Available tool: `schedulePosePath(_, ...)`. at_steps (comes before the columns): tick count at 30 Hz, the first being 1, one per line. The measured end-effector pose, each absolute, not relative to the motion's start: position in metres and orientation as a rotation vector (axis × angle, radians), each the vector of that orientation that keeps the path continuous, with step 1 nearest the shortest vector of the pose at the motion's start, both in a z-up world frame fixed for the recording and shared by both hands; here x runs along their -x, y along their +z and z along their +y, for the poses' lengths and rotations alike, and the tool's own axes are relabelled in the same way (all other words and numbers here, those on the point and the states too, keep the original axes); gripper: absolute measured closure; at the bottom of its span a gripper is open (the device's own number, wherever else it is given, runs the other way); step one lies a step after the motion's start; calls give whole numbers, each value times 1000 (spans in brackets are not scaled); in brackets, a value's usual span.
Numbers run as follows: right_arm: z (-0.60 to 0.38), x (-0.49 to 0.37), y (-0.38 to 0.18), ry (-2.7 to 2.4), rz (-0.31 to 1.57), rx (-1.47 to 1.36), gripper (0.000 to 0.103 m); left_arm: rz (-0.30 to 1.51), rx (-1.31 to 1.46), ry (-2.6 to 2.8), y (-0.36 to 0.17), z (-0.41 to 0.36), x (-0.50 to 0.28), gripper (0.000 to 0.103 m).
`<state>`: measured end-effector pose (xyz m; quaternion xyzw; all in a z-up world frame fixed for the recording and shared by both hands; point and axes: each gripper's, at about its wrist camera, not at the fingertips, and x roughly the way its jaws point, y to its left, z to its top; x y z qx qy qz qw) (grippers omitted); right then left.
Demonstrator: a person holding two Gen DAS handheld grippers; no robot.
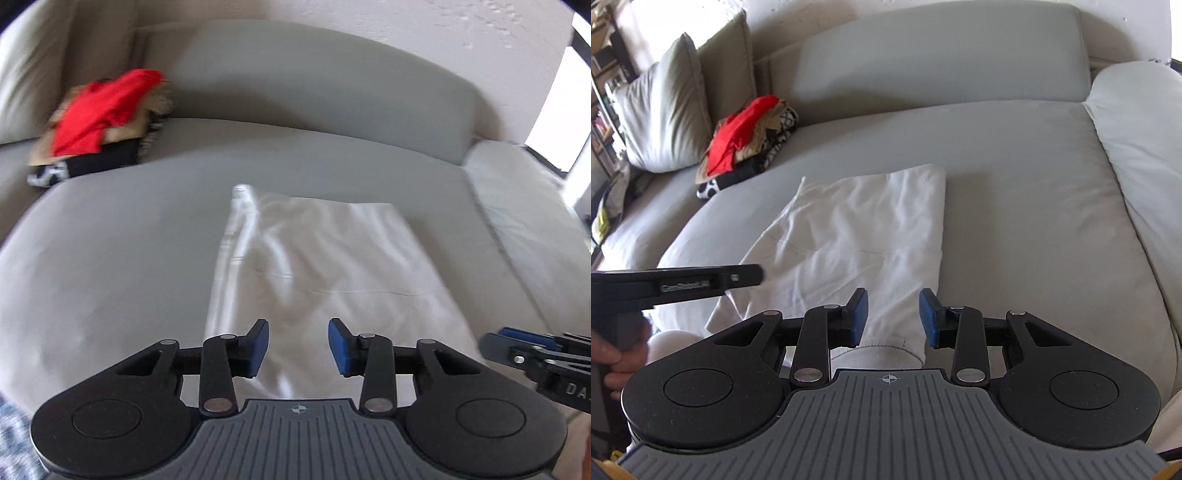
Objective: Fold clothes
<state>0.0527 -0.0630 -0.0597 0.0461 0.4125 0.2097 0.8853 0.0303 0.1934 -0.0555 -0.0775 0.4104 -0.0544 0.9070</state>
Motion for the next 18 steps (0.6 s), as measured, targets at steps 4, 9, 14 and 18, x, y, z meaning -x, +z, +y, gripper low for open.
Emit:
schedulePosePath(4,-67,-55,-62,436,867,-111,65,835,196,-243,-66,196,-28,75)
schedulePosePath(9,-67,-56,-66,439,872,-115,65,843,275,-265,-77,209,-27,80)
schedulePosePath(14,-64,-58,-67,444,873,-120,65,881,342,-69,-85,224,-36,77)
schedulePosePath(18,-53,-57,-63,472,861,-91,65,888,316,-3,-86,222,-35,82)
